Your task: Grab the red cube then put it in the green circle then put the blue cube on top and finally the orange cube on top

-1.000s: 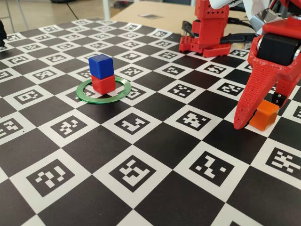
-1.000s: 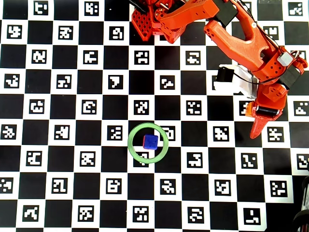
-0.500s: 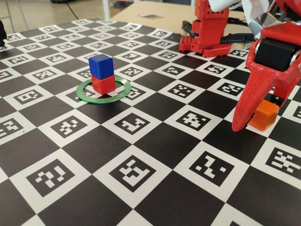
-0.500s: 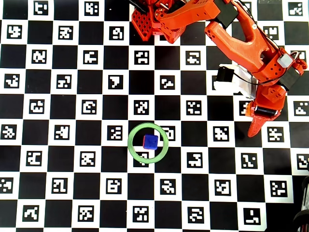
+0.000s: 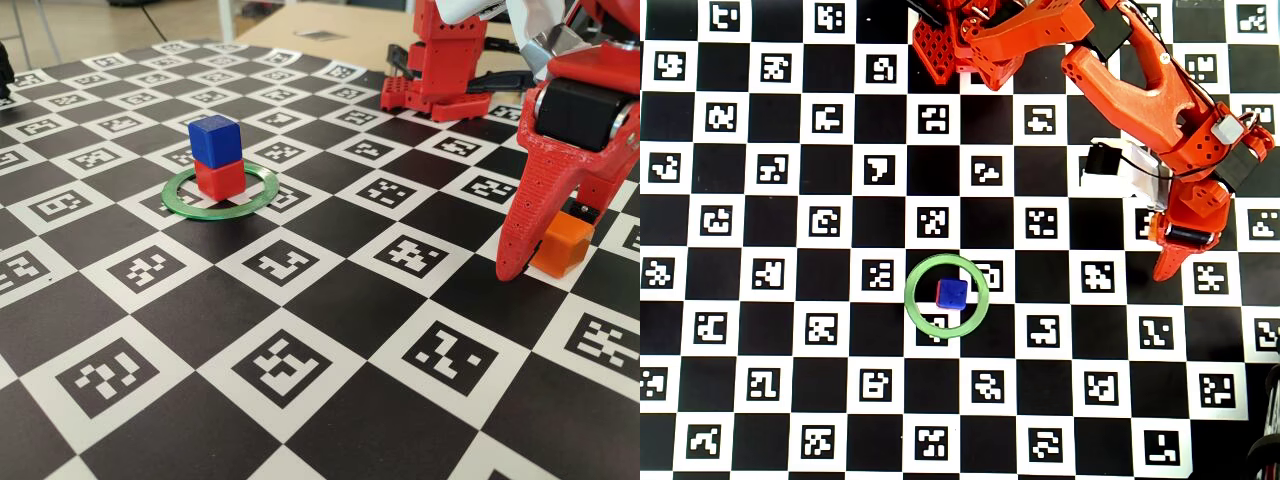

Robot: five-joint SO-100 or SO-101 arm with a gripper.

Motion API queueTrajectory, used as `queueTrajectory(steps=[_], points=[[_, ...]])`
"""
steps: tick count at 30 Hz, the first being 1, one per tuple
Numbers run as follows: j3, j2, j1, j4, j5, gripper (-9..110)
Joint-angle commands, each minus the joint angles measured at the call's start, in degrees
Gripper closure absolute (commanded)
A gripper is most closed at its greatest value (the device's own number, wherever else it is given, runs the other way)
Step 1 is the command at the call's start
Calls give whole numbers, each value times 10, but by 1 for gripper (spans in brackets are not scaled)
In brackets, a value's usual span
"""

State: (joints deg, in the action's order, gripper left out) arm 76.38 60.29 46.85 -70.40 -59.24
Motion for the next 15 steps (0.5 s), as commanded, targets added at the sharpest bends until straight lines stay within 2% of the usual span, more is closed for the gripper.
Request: queueTrajectory(steps=[1,4,7,15], points=[[-40,20,-7,3,4,70],[-39,22,-11,4,-4,85],[-38,24,-15,4,-4,92],[-38,20,-13,6,4,98]])
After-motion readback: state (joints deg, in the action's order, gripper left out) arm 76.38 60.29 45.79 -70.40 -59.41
